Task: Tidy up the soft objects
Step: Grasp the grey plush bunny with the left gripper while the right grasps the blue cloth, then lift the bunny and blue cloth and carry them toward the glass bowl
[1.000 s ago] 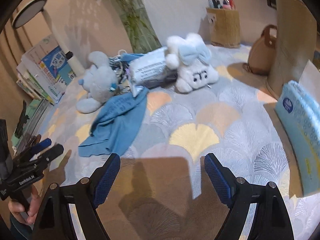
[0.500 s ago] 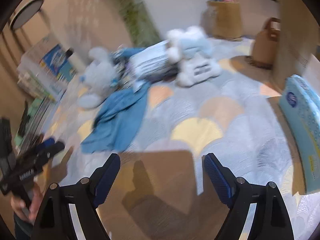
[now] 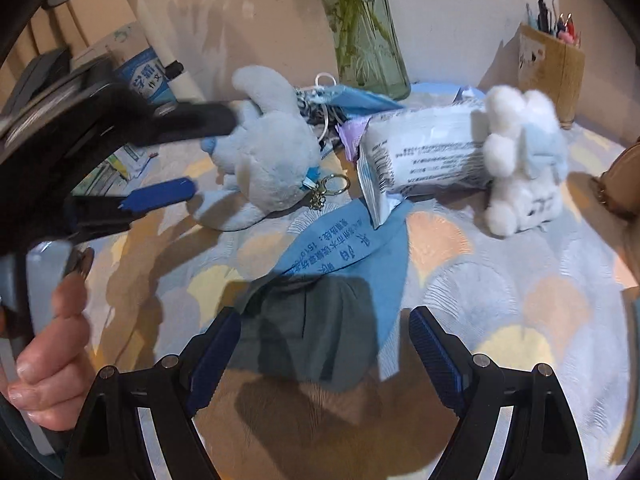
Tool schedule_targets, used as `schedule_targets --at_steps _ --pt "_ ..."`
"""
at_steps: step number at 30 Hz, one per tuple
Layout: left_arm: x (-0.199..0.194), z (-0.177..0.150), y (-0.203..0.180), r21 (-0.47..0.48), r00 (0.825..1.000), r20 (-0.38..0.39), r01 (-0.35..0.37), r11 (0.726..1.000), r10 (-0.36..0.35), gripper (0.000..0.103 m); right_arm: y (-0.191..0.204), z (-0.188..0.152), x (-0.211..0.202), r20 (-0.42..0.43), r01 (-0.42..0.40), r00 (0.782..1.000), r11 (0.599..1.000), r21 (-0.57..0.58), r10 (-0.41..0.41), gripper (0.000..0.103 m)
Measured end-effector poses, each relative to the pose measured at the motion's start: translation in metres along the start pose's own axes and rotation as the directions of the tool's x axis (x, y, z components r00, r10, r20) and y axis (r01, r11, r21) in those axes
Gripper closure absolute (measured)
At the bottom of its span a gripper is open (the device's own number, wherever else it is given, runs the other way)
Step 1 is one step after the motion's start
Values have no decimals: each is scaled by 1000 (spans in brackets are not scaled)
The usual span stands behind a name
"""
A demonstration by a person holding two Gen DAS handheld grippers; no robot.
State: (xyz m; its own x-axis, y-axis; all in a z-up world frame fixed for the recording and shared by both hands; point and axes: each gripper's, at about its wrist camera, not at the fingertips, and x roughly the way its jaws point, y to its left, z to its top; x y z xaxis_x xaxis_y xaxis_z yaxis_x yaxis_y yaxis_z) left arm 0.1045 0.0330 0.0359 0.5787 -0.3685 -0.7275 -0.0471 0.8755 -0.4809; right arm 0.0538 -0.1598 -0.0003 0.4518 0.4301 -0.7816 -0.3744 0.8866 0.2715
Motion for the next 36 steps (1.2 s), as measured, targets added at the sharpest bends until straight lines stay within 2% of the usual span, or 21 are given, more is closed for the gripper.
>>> schedule_targets --at_steps 2,5,9,10,11,12,14,15,16,19,23,25,28,30,36 --pt "13 4 -4 5 1000 -11 -12 1000 12 19 3 3 4 16 14 1000 1000 -10 -14 18" --pt "24 9 -9 37 997 14 -78 996 78 19 6 8 9 35 37 999 999 -5 -37 18" --pt "24 14 -3 41 998 12 -67 997 67 27 5 12 12 47 41 998 999 7 -41 19" --pt "24 16 -1 41 998 8 -58 997 58 28 6 11 12 50 51 997 999 6 -52 25" --pt "23 16 1 44 999 8 -46 998 46 34 8 11 12 55 75 996 997 -1 -75 37" --pt "21 16 1 58 999 8 -33 998 33 41 8 10 11 59 83 995 997 -6 -82 42" --pt "16 12 -3 94 999 13 -38 995 37 44 14 8 10 68 86 994 996 -34 -83 70" --pt "12 9 -6 119 999 21 -44 992 42 44 15 6 8 71 80 995 996 -47 -76 79" --pt "7 6 -8 136 999 31 -45 990 41 44 19 4 7 69 55 996 996 -67 -50 92" --pt "-16 -7 -11 192 998 62 -45 980 33 44 25 -1 -5 93 40 995 994 -99 -31 93" --pt "-51 -28 -10 243 997 76 -18 970 -1 44 24 -15 -39 141 -63 987 994 -89 75 93" --pt "-66 -40 -12 275 997 79 -10 961 -12 44 22 -21 -55 161 -78 983 993 -89 92 93" --pt "-84 -60 -20 341 997 67 12 940 -37 44 19 -31 -80 186 -58 980 995 -82 72 93" --pt "-89 -75 -29 405 997 50 26 914 -50 44 14 -35 -91 190 -48 980 996 -69 60 93" --pt "-71 -128 -57 572 999 -22 34 819 -26 41 -9 -61 -121 220 97 971 995 -23 -90 93"
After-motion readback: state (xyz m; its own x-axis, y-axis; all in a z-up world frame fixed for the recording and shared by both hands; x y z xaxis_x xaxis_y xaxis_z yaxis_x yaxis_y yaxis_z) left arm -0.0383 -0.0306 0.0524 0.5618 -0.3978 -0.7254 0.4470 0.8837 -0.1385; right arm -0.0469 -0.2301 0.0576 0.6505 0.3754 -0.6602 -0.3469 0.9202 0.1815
